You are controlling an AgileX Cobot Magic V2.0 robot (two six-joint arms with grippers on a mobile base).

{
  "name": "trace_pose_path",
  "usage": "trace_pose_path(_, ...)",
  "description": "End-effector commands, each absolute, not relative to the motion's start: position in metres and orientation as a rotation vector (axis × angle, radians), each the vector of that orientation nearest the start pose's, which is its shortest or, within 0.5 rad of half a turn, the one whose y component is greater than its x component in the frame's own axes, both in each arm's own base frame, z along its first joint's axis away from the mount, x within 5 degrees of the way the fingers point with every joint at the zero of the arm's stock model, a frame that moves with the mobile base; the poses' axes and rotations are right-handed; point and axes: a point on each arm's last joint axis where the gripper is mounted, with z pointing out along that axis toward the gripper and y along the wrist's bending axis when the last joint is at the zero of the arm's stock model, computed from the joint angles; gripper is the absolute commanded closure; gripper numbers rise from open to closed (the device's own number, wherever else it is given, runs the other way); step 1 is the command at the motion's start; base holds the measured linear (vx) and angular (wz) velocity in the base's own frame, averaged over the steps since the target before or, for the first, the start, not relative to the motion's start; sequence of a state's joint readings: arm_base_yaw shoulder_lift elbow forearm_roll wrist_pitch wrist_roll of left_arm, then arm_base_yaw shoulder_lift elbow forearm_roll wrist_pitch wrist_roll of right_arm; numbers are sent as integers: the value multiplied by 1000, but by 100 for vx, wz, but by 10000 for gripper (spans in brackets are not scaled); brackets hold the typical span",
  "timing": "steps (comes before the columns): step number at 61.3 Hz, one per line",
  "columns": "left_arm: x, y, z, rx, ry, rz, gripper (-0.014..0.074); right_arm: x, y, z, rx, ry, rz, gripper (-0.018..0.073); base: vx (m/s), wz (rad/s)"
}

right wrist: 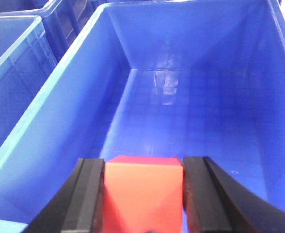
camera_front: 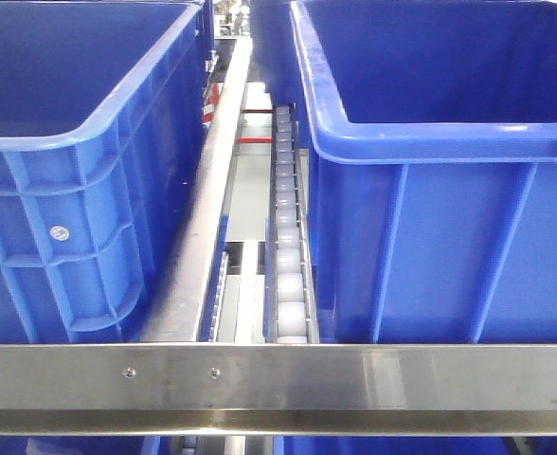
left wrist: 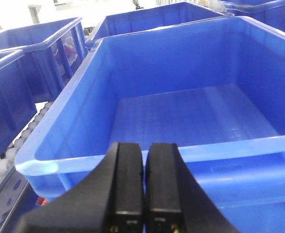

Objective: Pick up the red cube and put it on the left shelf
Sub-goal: 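Move the right gripper over the blue crate and lower the cube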

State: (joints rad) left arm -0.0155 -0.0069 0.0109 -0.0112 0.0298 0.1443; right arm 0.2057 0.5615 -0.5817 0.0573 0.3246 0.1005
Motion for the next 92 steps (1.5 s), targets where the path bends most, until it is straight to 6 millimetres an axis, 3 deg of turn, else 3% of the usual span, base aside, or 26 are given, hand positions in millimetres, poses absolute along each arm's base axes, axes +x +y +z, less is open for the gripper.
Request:
trace_pose_path(1,57,-1,208,108,1452,89,491,115,25,352,-57,1684,269,492,0,0)
trace_pose_path(54,57,-1,208,108,1452,89,491,120,25,355,-53,1644,271,492,0,0)
trace_pose_path(62,57,-1,208,108,1452,89,491,141,29,351,-51,1663,267,492,0,0)
trace_pose_path(80,57,-1,208,108,1452,89,491,212,43,349,-51,1768,253,465,0,0)
trace_pose_path(84,57,-1,208,108,1452,89,491,227,46,350,-52,1784,251,395,0,0)
trace_pose_path(92,57,-1,208,108,1452,89,491,254,52,349,-52,1813,248,99,0,0)
